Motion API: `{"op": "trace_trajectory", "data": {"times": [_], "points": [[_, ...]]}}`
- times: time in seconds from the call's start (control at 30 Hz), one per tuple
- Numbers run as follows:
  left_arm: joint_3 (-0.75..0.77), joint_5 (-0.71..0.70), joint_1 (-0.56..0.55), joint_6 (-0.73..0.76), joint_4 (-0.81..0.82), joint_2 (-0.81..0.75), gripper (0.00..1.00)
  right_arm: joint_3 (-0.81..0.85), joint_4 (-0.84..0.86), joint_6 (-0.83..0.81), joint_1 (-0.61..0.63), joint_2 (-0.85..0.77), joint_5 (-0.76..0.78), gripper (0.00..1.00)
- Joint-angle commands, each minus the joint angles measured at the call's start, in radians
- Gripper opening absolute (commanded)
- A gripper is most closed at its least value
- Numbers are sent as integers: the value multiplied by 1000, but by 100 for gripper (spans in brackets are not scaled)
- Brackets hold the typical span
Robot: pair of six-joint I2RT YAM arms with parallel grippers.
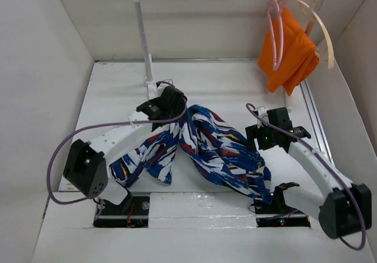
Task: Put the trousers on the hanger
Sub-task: Flatten out the trousers at the center of the board.
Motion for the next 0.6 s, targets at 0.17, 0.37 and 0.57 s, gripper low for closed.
{"op": "trace_trajectory", "data": {"times": [0.17,0.37,0.57], "points": [[224,156,33,201,77,217,79,-91,381,42,-59,219,-84,82],[-63,248,166,167,186,107,19,-125,487,50,-69,274,-282,12],[-173,304,374,224,166,-56,0,198,257,18,-58,41,-80,0]]}}
